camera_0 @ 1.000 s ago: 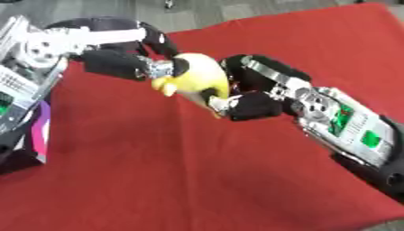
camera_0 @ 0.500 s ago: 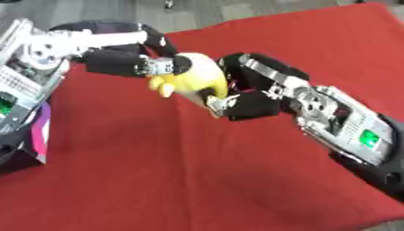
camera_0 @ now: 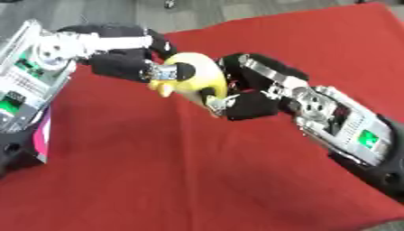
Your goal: Pick up the objects with one hand, pass them to the other hand, and then place them into the box on the other side of the table.
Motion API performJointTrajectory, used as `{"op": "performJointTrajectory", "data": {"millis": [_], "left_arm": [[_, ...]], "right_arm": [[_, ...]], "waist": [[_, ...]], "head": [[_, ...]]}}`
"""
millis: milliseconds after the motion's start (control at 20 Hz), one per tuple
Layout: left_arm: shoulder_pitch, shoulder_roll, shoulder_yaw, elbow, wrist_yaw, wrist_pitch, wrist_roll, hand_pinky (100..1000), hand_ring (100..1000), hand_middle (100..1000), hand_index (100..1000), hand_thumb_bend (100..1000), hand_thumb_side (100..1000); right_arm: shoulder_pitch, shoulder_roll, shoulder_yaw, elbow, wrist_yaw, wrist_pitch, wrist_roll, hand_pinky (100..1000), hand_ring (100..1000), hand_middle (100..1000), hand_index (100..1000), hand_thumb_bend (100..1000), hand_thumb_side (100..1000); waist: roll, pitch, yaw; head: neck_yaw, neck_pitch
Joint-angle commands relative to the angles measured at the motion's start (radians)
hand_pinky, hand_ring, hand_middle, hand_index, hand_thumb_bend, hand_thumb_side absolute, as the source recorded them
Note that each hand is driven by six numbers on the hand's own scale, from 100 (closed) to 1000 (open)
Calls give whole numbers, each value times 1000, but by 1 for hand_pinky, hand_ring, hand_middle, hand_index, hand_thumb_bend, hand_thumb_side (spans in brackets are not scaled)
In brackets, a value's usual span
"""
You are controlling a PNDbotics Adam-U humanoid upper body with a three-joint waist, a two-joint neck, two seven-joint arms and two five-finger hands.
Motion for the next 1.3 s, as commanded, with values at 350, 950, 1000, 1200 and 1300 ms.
{"op": "performJointTrajectory", "data": {"millis": [350,950,1000,1200,1300], "left_arm": [[-30,-15,6,32,-16,2,-55,883,880,802,832,267,885],[-30,-26,16,26,120,71,96,827,762,625,633,100,479],[-29,-26,15,25,137,76,114,816,746,601,592,100,392],[-31,-24,6,21,164,85,150,800,709,539,457,100,254],[-31,-24,4,19,161,88,160,795,699,525,425,100,253]], "right_arm": [[-19,-6,-7,-14,3,-1,3,478,553,346,506,100,200],[-15,-5,-1,-14,23,-3,29,486,560,365,523,100,206],[-15,-5,0,-14,28,-3,35,490,564,380,536,100,217],[-14,-5,-2,-14,47,-4,46,517,598,461,614,100,241],[-14,-5,-2,-14,56,-5,47,536,624,509,662,100,304]], "waist": [[9,-21,0],[11,-19,-3],[11,-18,-3],[12,-16,-4],[13,-16,-4]], "head": [[-1,-8],[-2,-10],[-2,-9],[-3,-9],[-3,-8]]}}
